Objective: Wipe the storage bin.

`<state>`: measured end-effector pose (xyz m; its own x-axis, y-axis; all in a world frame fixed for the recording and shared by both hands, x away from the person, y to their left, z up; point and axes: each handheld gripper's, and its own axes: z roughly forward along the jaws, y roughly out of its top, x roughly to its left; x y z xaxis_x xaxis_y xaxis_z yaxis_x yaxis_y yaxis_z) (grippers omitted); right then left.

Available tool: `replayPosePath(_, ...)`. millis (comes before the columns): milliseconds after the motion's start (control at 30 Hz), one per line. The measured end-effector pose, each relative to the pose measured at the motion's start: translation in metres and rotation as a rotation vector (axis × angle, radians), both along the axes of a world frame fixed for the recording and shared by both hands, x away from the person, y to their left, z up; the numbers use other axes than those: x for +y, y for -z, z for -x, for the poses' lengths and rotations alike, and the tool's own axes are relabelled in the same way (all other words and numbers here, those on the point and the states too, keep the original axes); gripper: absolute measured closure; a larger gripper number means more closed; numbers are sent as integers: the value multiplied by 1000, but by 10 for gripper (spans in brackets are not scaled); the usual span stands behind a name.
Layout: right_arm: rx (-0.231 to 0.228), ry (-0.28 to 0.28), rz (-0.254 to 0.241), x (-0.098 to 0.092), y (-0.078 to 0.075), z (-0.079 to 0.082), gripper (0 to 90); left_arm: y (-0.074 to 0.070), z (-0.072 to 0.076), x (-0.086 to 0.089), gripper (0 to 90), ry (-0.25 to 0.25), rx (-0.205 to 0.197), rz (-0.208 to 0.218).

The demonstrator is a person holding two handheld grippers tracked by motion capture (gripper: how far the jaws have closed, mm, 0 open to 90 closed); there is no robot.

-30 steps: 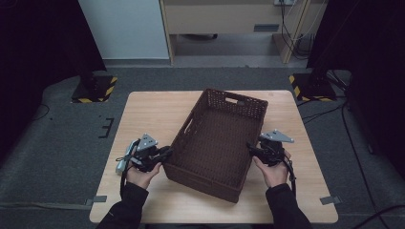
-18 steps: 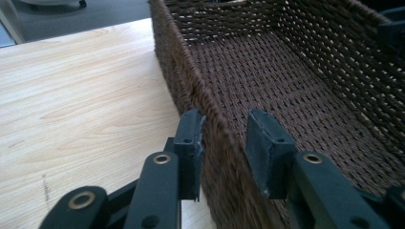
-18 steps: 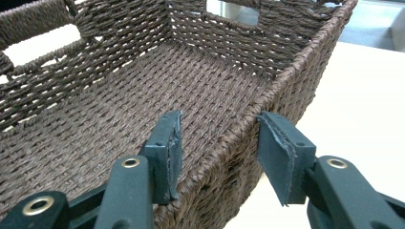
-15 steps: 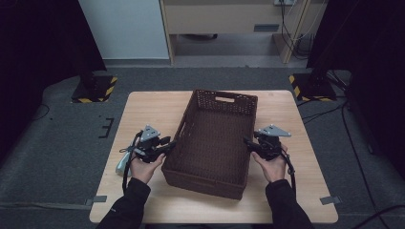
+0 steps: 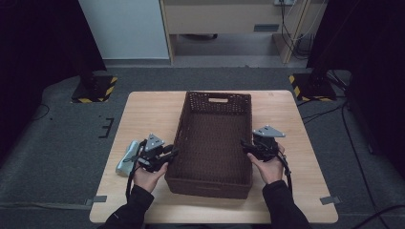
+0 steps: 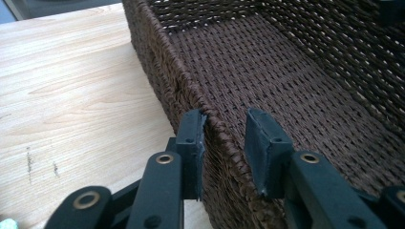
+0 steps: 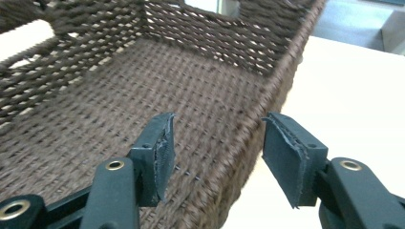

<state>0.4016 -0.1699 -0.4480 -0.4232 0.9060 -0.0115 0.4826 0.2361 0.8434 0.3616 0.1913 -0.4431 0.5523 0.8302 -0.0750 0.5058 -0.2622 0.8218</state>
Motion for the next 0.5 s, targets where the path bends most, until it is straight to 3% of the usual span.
replayPosePath(100, 35, 4, 0, -4, 4, -3, 515, 0, 0, -1, 653, 2, -5, 1)
replayPosePath(167, 60, -11, -9, -5, 7, -5, 551, -2, -1, 1, 626, 13, -9, 26)
replayPosePath(367, 65, -6, -9, -6, 5, -4, 628, -17, 3, 14, 560, 0, -59, 71)
replayPosePath(500, 73, -2, -5, -8, 4, -3, 657, -22, 4, 29, 550, -36, -77, 70)
